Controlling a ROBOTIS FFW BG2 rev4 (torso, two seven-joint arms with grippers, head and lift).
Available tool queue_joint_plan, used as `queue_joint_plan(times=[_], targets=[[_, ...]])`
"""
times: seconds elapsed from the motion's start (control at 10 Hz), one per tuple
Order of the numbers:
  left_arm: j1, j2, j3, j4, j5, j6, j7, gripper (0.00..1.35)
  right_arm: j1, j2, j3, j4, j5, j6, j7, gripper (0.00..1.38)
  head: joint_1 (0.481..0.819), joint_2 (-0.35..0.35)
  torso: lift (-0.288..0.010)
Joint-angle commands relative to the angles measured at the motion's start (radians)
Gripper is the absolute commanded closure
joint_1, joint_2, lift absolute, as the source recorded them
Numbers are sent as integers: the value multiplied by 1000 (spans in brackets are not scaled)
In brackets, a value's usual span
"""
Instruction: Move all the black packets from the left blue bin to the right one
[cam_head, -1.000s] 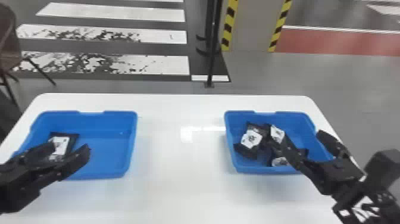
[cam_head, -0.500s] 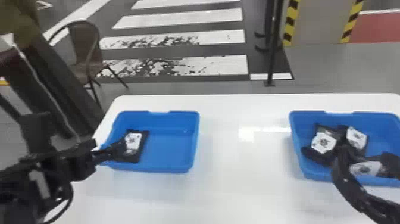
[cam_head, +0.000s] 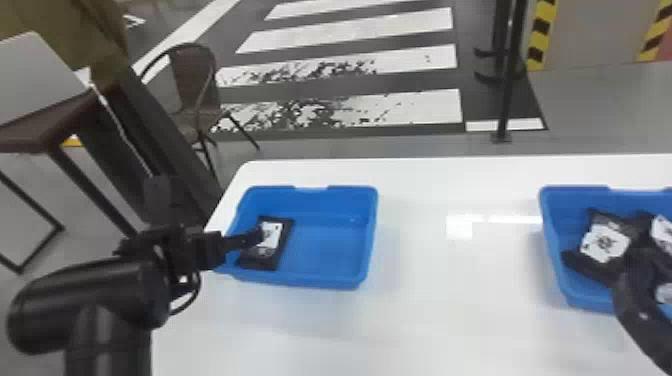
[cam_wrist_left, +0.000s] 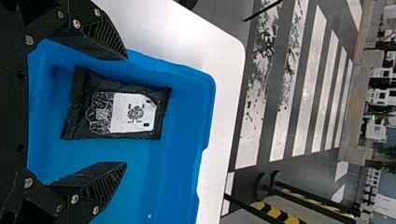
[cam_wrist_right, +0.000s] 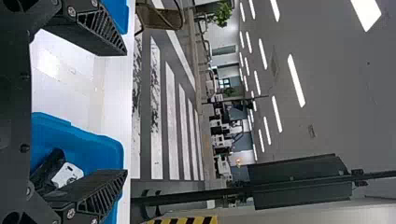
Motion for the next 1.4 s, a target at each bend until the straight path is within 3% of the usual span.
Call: queue_joint_plan(times=[0.0,0.6,0.7,0.9,1.0,1.2,1.3], targets=[[-80,19,-38,117,-15,15,0,259,-8,0,6,8,-5,0,2,128,695,289,-140],[-249,33,-94,409,-76,74,2,265,-35,0,18,52,-29,0,15,128,695,272,-140],[-269,36,-101,441,-82,94,2,343,-40,0,20,62,-35,0,16,130,695,268,-140],[-271,57,-153,450,-59,106,0,952,-40,-2,22,64,-41,2,16,130,695,266,-140],[-262,56,-151,450,-59,74,-8,1138,-38,-2,22,69,-51,7,18,133,695,258,-140],[-235,54,-167,423,-68,57,-29,1205,-33,-3,22,69,-61,10,18,136,695,249,-140],[-185,49,-165,335,-53,50,-37,1205,-33,-3,22,64,-61,10,19,137,695,244,-140]])
